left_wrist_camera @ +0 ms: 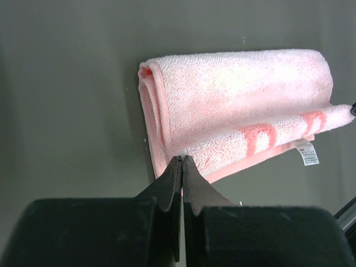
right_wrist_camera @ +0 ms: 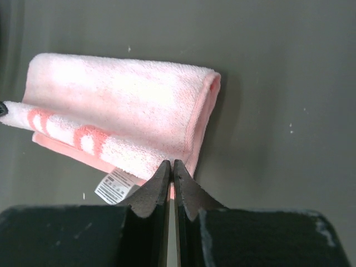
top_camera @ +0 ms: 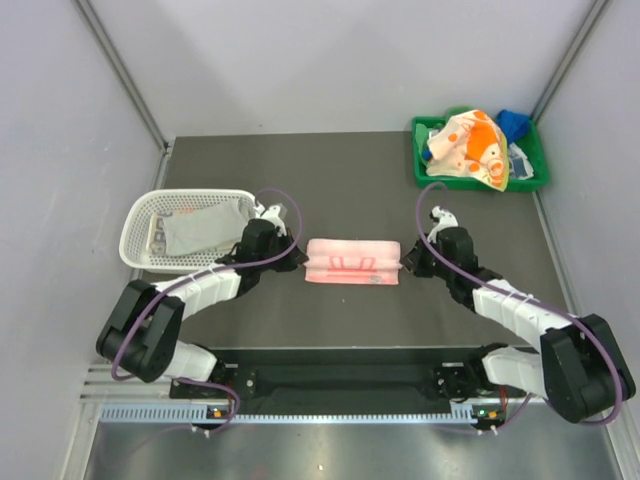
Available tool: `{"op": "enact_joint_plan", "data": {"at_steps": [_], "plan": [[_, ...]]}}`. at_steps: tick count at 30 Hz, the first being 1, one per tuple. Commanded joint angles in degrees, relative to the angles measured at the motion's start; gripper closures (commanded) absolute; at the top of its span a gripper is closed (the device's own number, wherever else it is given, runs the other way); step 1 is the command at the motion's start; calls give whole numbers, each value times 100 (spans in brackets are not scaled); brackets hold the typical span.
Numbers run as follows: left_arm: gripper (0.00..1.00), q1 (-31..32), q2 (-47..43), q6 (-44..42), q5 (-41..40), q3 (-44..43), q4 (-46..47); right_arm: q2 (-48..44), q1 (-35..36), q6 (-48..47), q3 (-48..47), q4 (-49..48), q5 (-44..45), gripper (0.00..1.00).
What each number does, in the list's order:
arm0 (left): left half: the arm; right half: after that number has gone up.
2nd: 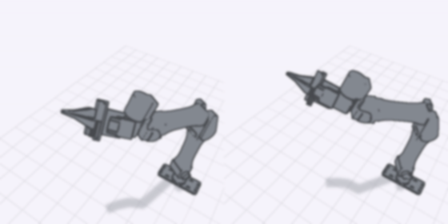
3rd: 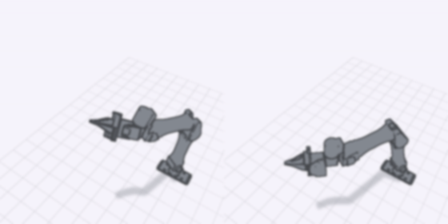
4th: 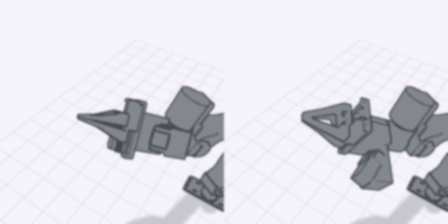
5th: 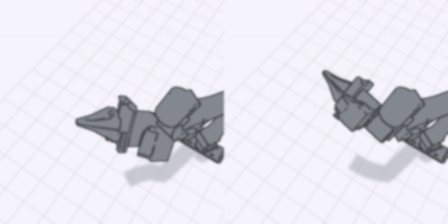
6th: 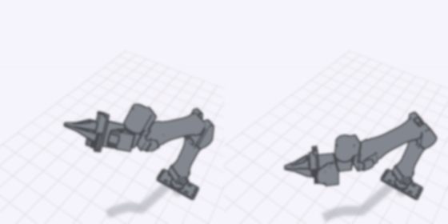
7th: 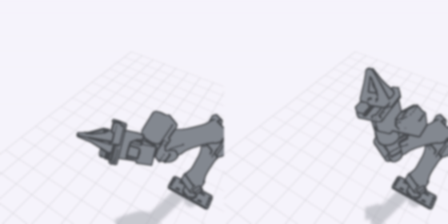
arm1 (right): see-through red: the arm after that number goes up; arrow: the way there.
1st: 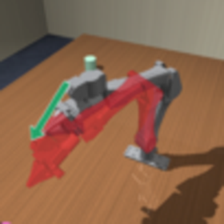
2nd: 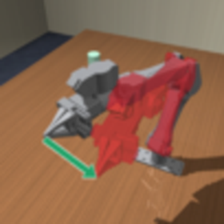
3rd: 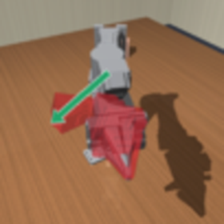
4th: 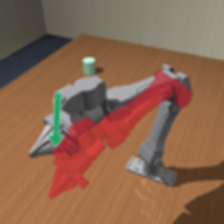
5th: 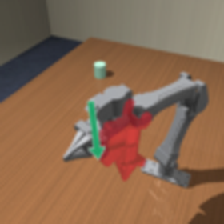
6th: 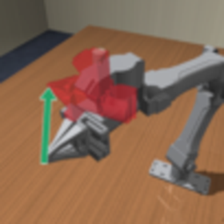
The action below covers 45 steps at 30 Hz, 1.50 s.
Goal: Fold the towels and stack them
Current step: Fold the towel
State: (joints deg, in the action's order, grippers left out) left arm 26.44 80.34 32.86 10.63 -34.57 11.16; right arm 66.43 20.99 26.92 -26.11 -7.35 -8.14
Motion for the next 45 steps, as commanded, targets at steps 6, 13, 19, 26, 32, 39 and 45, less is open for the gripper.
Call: {"op": "enact_joint_plan", "data": {"at_steps": [6,13,19,26,32,39,45], "plan": [[100,142,-369,-25,-167,318,308,-342,150,173,343,-249,313,96],[96,222,-299,80,-193,512,449,-307,212,244,545,-372,313,88],[64,239,-614,115,-307,504,186,-700,256,253,510,-57,445,73],[64,274,-1187,159,-624,249,-430,-1036,580,340,36,612,726,72],[73,441,-512,264,-580,-541,-527,-264,1274,560,-623,481,1279,74],[83,573,333,554,-597,-280,-440,669,1381,1061,-63,-424,1060,78],[86,591,571,599,-633,38,-360,959,1390,1298,378,-820,1078,78]]}}
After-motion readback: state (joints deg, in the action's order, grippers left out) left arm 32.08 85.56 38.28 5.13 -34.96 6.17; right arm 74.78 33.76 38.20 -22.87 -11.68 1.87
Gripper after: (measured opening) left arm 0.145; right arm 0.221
